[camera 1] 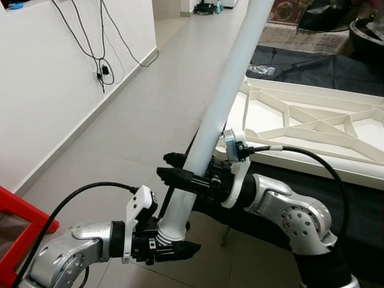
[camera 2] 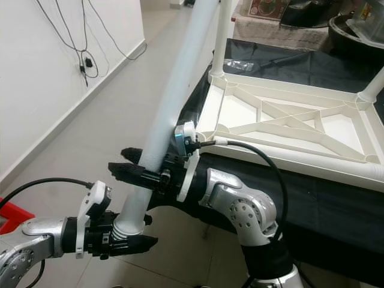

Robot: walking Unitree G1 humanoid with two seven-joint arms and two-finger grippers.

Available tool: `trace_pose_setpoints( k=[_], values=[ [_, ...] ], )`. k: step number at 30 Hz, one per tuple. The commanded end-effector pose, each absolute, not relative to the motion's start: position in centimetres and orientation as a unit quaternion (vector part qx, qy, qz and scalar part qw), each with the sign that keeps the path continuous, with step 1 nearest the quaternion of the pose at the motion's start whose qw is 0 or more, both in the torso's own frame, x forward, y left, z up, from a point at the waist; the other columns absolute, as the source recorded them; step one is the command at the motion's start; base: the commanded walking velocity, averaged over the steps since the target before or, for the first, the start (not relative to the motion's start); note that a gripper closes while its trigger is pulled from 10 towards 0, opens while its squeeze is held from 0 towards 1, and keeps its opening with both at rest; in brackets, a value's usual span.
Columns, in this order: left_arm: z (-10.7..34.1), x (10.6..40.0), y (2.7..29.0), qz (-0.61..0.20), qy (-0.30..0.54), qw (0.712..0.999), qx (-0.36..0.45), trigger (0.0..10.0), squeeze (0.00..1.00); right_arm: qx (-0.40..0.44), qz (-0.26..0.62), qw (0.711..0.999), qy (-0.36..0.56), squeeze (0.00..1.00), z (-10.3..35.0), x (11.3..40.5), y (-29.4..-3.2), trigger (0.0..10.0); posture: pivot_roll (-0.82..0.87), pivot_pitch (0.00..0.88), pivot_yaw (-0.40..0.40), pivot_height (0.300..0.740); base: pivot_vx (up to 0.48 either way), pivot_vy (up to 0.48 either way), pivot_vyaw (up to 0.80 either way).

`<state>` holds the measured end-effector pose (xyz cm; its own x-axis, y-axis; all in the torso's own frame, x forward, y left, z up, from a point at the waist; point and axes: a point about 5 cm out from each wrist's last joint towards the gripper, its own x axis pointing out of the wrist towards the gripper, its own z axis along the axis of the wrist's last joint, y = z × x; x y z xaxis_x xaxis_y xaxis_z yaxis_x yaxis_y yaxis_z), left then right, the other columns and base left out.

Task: Building children table

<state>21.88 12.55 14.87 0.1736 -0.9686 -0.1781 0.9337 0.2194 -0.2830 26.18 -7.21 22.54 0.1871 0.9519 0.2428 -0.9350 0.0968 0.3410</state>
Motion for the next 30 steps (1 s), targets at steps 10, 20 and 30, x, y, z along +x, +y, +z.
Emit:
trace_pose_setpoints(
  k=[10,20,30],
  values=[
    [14.5,21.5,12.7,-0.622,0.183,0.760,-0.053,10.0,0.00,0.201,0.660,0.723,0.029,0.00,22.4,25.2,-6.9,0.0,0.05,0.132,-0.011,0.740,0.000,0.000,0.00],
    [14.1,21.7,12.6,-0.612,0.201,0.764,-0.032,10.0,1.00,0.191,0.666,0.721,0.030,0.00,22.5,25.2,-7.2,0.0,0.06,0.134,-0.012,0.740,0.000,0.000,0.00],
    [13.9,21.0,13.0,-0.606,0.204,0.769,-0.010,10.0,0.00,0.174,0.618,0.767,0.006,0.00,23.2,27.4,-9.5,0.0,0.06,0.132,-0.013,0.740,0.000,0.000,0.00]
  ],
)
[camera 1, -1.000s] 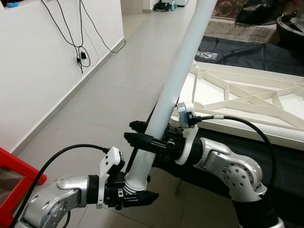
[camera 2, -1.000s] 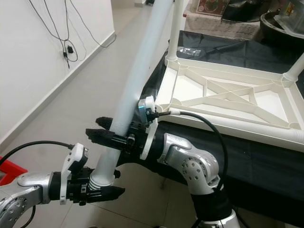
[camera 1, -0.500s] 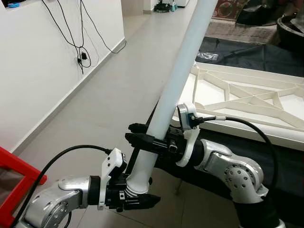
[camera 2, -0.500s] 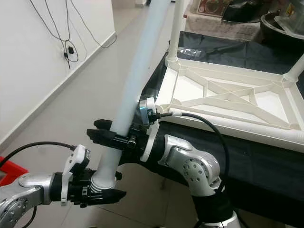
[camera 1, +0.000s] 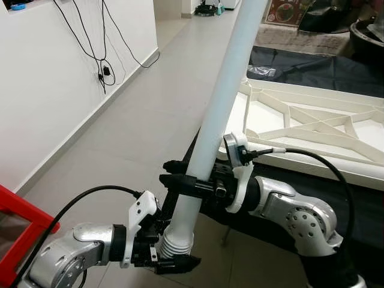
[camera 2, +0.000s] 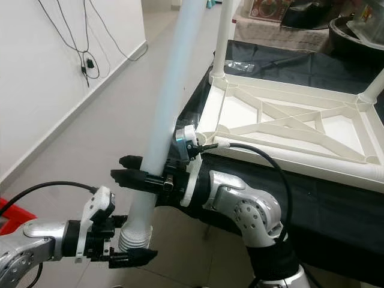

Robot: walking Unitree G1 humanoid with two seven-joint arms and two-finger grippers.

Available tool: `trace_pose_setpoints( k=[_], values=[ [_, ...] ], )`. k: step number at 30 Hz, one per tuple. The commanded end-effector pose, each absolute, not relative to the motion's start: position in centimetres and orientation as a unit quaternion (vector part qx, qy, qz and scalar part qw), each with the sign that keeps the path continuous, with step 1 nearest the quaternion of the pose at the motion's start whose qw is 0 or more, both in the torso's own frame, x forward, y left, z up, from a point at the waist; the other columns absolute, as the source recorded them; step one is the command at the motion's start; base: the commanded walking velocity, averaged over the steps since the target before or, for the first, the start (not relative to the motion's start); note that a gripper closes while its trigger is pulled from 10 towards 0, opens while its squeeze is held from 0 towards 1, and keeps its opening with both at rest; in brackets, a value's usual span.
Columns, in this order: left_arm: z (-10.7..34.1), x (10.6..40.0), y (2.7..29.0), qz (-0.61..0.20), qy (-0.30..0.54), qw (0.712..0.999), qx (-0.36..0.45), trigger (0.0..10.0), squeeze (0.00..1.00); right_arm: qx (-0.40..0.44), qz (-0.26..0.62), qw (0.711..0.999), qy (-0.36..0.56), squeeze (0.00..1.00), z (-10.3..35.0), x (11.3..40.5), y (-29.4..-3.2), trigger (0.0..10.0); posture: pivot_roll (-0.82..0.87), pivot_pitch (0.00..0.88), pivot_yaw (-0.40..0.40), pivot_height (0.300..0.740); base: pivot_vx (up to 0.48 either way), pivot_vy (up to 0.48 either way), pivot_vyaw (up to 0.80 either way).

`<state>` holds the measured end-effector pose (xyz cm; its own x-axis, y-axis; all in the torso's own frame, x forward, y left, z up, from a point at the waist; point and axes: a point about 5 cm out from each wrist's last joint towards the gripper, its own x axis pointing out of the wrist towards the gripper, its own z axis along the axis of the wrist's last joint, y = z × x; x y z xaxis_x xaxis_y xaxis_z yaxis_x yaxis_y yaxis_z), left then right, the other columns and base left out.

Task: Building children table

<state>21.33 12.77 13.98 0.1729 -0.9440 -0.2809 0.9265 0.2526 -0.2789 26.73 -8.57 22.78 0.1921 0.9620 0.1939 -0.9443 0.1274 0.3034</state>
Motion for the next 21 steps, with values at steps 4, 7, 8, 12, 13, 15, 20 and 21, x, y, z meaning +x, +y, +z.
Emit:
trace_pose_setpoints(
  k=[4,7,8,12,13,15,20,21],
  values=[
    [14.4,22.6,13.1,-0.534,0.145,0.833,0.023,10.0,0.00,0.151,0.550,0.821,-0.023,0.00,23.8,29.4,-11.9,0.0,0.08,0.129,-0.015,0.740,0.000,0.000,0.00],
    [15.4,24.2,12.8,-0.471,0.087,0.877,0.036,10.0,0.00,0.142,0.502,0.852,-0.047,0.00,24.4,30.4,-13.3,0.0,0.07,0.128,-0.012,0.740,0.000,0.000,0.00],
    [15.9,24.6,12.7,-0.447,0.067,0.891,0.036,10.0,0.00,0.142,0.472,0.867,-0.064,0.00,24.9,30.9,-14.0,0.0,0.06,0.127,-0.010,0.740,0.000,0.000,0.00],
    [16.2,25.5,12.9,-0.395,0.046,0.917,0.037,10.0,0.00,0.145,0.417,0.892,-0.102,0.00,26.0,31.8,-15.2,0.0,0.07,0.126,-0.009,0.740,0.000,0.000,0.00],
    [16.3,25.7,13.0,-0.376,0.038,0.925,0.041,10.0,0.00,0.142,0.391,0.902,-0.117,0.00,26.4,32.2,-15.7,0.0,0.07,0.125,-0.009,0.740,0.000,0.000,0.00],
    [16.3,25.7,13.0,-0.376,0.038,0.925,0.041,10.0,0.00,0.142,0.391,0.902,-0.117,0.00,26.4,32.2,-15.7,0.0,0.07,0.125,-0.009,0.740,0.000,0.000,0.00],
    [16.6,26.1,12.7,-0.314,0.013,0.948,0.045,10.0,0.00,0.121,0.273,0.938,-0.179,0.00,28.7,35.0,-17.5,0.0,0.07,0.144,-0.020,0.740,0.000,0.000,0.00],
    [16.7,26.0,12.4,-0.311,0.009,0.949,0.047,10.0,0.00,0.117,0.252,0.942,-0.191,0.00,29.1,35.6,-17.7,0.0,0.07,0.146,-0.021,0.740,0.000,0.000,0.00]
  ],
)
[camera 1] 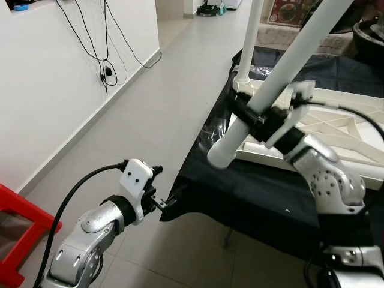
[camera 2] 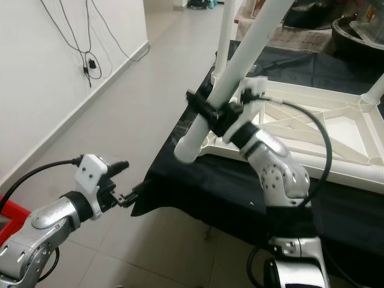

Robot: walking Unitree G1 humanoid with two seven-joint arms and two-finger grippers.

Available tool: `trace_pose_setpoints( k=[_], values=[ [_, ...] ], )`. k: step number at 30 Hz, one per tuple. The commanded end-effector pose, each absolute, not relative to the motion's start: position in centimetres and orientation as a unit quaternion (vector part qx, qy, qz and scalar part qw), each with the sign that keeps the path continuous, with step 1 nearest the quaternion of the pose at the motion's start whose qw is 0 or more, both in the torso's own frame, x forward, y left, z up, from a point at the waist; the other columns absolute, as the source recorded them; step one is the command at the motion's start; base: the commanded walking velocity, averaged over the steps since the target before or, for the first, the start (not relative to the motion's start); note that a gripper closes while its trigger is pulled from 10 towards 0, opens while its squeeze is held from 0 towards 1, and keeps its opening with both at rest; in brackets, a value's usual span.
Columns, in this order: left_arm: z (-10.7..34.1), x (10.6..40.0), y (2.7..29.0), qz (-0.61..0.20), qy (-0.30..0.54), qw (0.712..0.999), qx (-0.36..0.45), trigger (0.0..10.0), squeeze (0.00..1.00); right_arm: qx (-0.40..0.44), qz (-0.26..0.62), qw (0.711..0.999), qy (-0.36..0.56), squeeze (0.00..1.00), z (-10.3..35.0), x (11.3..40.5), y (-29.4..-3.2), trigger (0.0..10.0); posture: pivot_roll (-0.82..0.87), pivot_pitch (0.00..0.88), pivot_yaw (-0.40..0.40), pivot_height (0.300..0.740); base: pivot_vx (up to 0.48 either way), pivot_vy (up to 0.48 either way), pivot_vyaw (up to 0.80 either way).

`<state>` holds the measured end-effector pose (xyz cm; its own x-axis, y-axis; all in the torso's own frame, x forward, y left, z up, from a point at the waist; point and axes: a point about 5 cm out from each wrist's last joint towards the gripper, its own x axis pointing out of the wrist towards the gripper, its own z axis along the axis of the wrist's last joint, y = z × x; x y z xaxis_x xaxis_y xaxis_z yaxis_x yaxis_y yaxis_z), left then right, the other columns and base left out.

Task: Building children table

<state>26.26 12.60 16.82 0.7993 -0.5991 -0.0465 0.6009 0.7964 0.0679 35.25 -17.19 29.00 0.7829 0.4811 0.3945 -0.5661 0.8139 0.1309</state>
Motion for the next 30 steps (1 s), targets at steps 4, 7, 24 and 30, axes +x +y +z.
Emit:
trace_pose_setpoints(
  k=[4,7,24,30],
  values=[
    [16.6,25.6,11.5,-0.315,0.004,0.948,0.041,10.0,0.00,0.113,0.226,0.946,-0.204,0.00,30.0,36.9,-17.7,0.0,0.08,0.173,-0.031,0.740,0.000,0.000,0.00],
    [16.9,25.0,10.4,-0.315,-0.004,0.949,0.033,10.0,0.00,0.095,0.228,0.947,-0.207,0.00,30.8,38.2,-16.7,0.0,0.08,0.217,-0.043,0.740,0.000,0.000,0.00],
    [18.1,23.6,9.5,-0.307,-0.017,0.951,0.027,10.0,0.00,0.051,0.291,0.936,-0.193,0.00,31.3,39.8,-17.1,0.0,0.09,0.305,-0.056,0.740,0.000,0.000,0.00],
    [18.1,23.6,9.5,-0.307,-0.017,0.951,0.027,10.0,0.00,0.051,0.291,0.936,-0.193,0.00,31.3,39.8,-17.1,0.0,0.09,0.305,-0.056,0.740,0.000,0.000,0.00]
  ],
)
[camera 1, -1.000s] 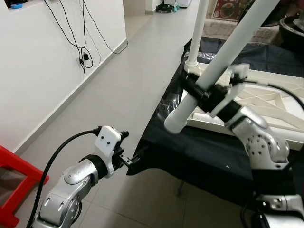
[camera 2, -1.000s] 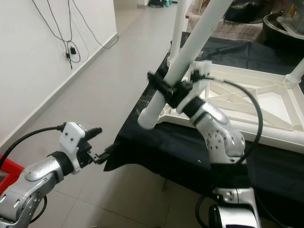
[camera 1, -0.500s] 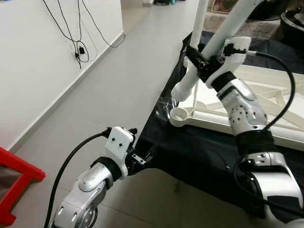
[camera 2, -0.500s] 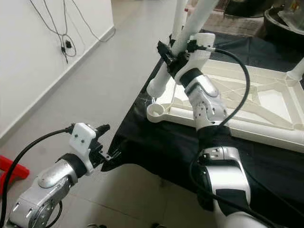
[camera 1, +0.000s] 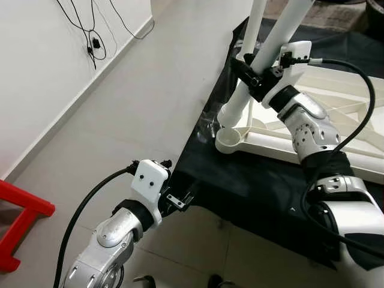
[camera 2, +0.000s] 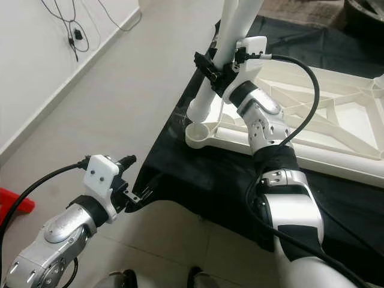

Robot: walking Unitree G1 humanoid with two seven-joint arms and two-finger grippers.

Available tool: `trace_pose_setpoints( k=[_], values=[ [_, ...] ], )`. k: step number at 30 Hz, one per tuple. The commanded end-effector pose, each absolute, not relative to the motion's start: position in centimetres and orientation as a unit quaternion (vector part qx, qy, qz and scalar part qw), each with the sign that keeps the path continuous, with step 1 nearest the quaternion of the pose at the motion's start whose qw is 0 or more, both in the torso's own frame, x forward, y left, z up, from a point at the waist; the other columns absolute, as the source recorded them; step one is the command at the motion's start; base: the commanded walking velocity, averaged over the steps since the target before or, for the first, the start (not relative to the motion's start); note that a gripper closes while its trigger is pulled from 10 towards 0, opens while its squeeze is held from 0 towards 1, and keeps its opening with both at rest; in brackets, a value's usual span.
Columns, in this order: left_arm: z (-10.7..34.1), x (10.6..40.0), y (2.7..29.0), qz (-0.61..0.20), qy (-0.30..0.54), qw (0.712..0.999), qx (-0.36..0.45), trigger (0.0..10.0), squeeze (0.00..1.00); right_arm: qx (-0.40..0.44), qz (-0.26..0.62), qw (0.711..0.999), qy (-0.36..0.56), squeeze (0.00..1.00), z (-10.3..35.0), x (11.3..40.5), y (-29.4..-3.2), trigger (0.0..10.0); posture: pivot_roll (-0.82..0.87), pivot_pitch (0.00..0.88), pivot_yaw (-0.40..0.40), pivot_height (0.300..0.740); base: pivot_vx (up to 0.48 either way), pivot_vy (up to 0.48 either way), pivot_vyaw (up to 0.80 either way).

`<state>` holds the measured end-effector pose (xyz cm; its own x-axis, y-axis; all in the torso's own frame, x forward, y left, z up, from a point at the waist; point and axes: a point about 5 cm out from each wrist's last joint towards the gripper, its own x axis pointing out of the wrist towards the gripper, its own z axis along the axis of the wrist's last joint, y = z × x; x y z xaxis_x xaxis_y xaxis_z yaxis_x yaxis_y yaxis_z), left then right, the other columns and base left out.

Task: Building children table

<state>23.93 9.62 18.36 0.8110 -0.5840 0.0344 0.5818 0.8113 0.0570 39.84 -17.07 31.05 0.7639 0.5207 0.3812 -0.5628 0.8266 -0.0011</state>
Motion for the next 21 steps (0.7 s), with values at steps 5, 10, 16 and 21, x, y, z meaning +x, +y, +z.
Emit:
trace_pose_setpoints(
  k=[5,10,16,21],
  values=[
    [17.7,23.2,9.6,-0.302,-0.009,0.953,0.026,10.0,0.00,0.018,0.358,0.921,-0.151,0.00,30.2,39.5,-17.8,0.0,0.10,0.299,-0.056,0.740,0.000,0.000,0.00],
    [17.5,23.1,9.7,-0.298,-0.005,0.954,0.029,10.0,0.00,0.009,0.427,0.897,-0.114,0.00,29.5,39.0,-18.2,0.0,0.09,0.287,-0.054,0.740,0.000,0.000,0.00],
    [17.3,23.0,9.7,-0.296,0.001,0.955,0.031,10.0,0.00,-0.007,0.464,0.881,-0.094,0.00,28.9,38.8,-18.0,0.0,0.09,0.275,-0.054,0.740,0.000,0.000,0.00],
    [17.3,22.9,9.6,-0.296,0.002,0.955,0.031,10.0,0.00,-0.017,0.476,0.875,-0.090,0.00,28.6,38.9,-17.9,0.0,0.09,0.272,-0.054,0.740,0.000,0.000,0.00]
  ],
)
